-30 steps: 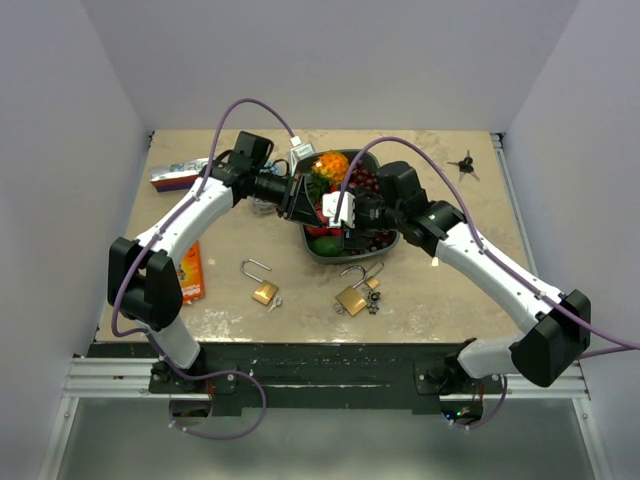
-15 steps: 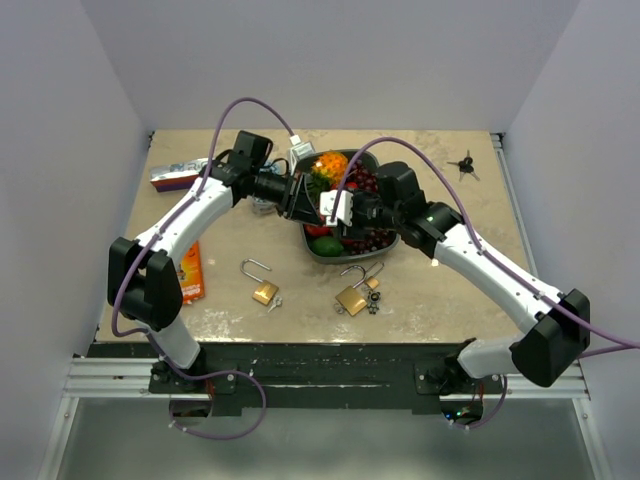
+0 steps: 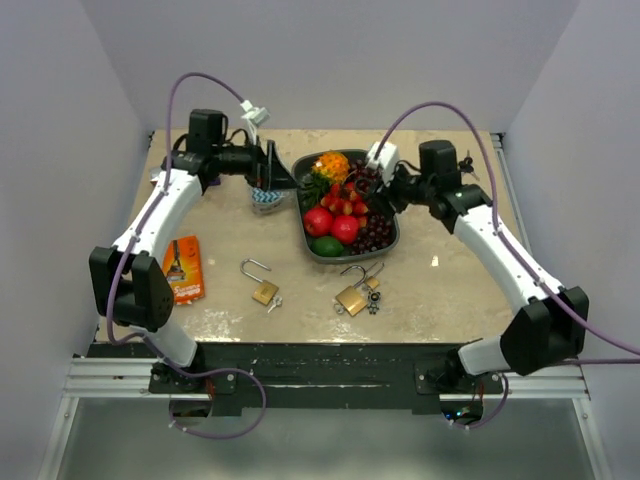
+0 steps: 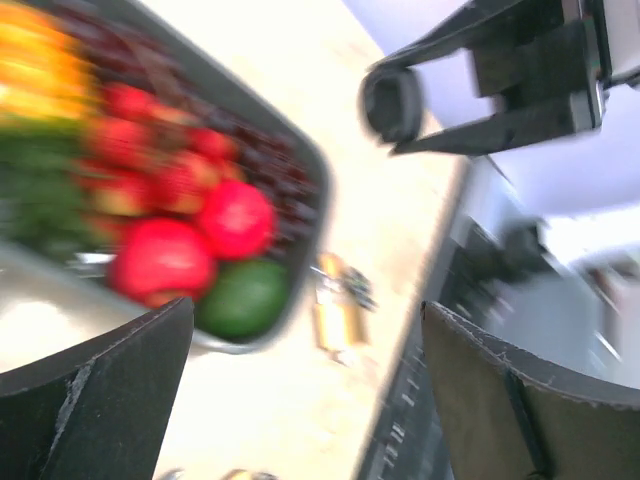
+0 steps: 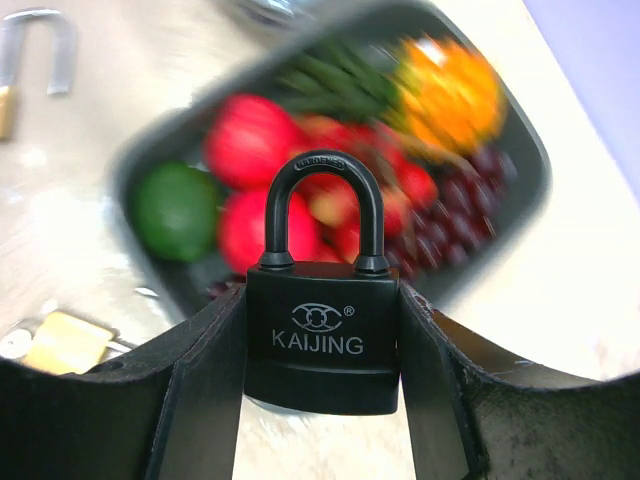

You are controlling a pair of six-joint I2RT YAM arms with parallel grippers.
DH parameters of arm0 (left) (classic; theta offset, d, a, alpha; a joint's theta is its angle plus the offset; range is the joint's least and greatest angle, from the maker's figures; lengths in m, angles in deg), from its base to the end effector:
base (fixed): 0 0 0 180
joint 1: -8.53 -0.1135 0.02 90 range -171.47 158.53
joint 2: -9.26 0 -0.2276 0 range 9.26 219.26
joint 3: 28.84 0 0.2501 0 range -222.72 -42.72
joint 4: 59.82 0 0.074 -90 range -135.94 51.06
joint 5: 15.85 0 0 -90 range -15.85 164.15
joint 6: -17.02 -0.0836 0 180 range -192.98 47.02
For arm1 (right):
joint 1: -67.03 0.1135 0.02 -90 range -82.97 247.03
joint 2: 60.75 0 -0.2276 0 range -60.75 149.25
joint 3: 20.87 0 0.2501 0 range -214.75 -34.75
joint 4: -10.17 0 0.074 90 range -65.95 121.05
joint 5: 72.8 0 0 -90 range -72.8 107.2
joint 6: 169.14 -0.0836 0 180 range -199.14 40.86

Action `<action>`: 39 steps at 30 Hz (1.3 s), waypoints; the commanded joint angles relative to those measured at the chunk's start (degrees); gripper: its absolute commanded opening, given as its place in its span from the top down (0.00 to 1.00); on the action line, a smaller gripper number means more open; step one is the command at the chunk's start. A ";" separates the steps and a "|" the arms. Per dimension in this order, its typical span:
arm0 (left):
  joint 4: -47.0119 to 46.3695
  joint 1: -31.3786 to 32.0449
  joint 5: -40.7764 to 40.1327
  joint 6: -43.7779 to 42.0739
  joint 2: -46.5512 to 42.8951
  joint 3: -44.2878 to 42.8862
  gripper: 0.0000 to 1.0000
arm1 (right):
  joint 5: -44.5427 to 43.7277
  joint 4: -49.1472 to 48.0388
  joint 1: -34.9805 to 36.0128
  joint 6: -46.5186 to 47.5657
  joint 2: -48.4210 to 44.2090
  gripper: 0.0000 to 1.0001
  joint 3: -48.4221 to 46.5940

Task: Lock with the key
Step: Place the lock at the corner of the board.

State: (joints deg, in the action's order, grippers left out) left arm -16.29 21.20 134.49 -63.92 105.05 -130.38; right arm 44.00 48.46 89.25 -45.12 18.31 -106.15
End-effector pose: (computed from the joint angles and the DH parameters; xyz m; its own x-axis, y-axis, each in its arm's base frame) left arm 0.3577 -0.1549 0.2943 -0.7129 0.0804 -0.6967 0.6748 0.3492 -0.6502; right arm 0.3110 0.1678 0.2852 -0.0207 -0.5479 -0.8363 -0.8479 0.4528 -0.2757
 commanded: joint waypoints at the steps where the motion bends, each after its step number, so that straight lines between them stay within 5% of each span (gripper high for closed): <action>1: -7.50 -3.35 -16.34 3.07 -4.47 -3.66 0.01 | -1.22 -4.71 -10.32 -14.91 5.55 1.00 -6.82; 12: 3.46 -3.44 -30.72 -1.05 0.36 -9.19 0.01 | -25.66 -9.28 -20.63 -33.22 29.46 1.00 -20.70; 25: 4.72 -4.32 -34.41 -8.36 -2.71 -2.08 0.01 | -27.51 -13.24 -23.89 -35.08 48.18 1.00 -34.86; 39: 4.45 -4.40 -35.29 -10.55 -2.63 -1.29 0.01 | -23.56 -18.87 -26.70 -32.44 53.73 0.97 -37.23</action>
State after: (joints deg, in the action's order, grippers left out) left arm -10.50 17.22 99.73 -72.05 104.46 -130.51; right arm 18.76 36.00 63.13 -78.93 72.39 -139.00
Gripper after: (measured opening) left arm 0.992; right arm 0.567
